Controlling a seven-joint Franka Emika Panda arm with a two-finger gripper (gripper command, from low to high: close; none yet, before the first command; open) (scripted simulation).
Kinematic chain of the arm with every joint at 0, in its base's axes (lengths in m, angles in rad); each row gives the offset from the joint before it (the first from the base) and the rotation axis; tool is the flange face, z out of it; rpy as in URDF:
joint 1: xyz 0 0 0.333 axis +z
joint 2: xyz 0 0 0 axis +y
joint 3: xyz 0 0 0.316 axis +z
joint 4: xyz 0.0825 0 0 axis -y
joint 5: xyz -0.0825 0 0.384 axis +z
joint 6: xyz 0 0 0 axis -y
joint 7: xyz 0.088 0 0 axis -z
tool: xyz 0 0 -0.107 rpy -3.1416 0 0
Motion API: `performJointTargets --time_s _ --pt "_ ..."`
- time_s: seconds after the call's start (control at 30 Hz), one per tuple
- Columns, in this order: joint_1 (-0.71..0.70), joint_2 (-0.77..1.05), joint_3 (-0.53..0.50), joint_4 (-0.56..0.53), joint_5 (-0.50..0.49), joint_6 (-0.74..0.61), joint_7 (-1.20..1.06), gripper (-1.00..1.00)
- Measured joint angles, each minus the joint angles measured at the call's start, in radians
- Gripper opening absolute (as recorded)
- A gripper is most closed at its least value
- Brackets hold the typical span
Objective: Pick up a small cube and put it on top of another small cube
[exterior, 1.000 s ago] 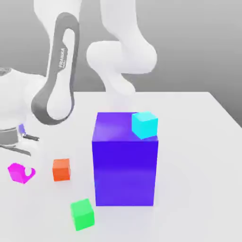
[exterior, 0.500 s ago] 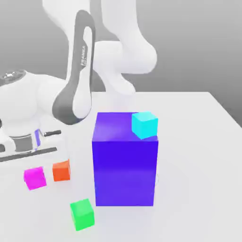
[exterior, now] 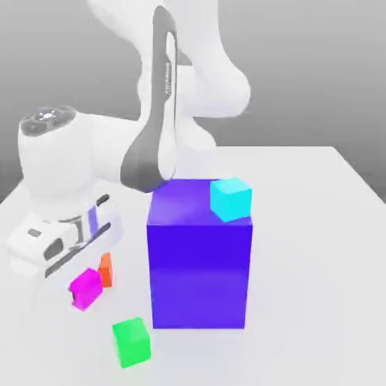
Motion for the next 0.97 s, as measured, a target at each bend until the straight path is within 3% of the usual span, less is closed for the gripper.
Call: performJointTargets --time_s 0.5,0.87,0.9,0.97 --pt "0.067 -0.069 0.097 -0.001 0.009 -0.031 -0.586 -1.0" --pt "0.063 0.104 0.109 0.009 0.037 0.138 -0.64 -1.0" --pt "0.061 0.116 0.111 0.009 0.041 0.148 -0.643 1.0" --pt "0.061 0.116 0.111 0.009 0.041 0.148 -0.643 1.0"
